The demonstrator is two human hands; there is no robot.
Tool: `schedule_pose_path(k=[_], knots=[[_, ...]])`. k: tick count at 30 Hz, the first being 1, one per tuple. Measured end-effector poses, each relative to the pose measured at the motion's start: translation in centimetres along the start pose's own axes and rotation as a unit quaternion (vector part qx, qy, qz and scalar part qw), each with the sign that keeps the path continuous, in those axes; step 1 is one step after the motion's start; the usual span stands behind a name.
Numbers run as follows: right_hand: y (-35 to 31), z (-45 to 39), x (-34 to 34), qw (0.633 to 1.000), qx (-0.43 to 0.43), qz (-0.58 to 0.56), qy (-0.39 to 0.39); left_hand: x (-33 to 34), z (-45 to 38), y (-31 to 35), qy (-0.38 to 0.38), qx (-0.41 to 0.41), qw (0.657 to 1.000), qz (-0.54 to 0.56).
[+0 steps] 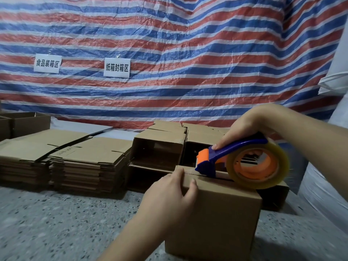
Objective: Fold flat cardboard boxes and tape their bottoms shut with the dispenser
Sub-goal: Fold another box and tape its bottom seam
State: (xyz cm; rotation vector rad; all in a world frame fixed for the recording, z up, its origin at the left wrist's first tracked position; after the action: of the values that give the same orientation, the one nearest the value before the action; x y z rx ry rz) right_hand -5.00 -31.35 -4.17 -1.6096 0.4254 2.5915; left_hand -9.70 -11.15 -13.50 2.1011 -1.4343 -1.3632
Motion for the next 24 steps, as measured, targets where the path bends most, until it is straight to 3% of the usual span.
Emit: schedule_pose_path(k=[7, 11, 14, 20, 24], knots=[[6.7, 0.4, 1.6, 0.998, 0.058, -0.011, -0.031, -0.3, 0.0, 0.1, 0.008, 0.011, 0.997, -0.072], [7.2, 0.2, 3.3, 0.997, 0.056, 0.005, -0.051, 0.1, -0.4, 0.4, -0.005, 0.001, 0.989, -0.148], [6.9, 0.2, 3.5, 0.997, 0.057, 0.000, -0.044, 1.1, -1.1, 1.8, -0.042, 0.014, 0.974, -0.222], [6.9, 0.1, 3.7, 0.998, 0.045, -0.013, -0.045, 6.0, -1.1, 4.7, -0.163, 0.069, 0.951, -0.253], [7.7, -0.1, 4.2, 0.997, 0.040, -0.048, -0.044, 6.3, -1.3, 4.6, -0.156, 0.086, 0.939, -0.295]])
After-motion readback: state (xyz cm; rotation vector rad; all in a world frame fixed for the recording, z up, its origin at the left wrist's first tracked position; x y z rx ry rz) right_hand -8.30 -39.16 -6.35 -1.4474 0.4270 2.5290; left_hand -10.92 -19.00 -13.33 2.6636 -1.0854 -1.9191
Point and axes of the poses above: each hand's wrist, its own z-axis away from the middle knuckle, its own x-axis out of the palm, y = z × x, the point moved 10 cm from there along -z, towards the middle knuckle, and after that the axes turned 15 degrees about z, right-handed, at the moved point
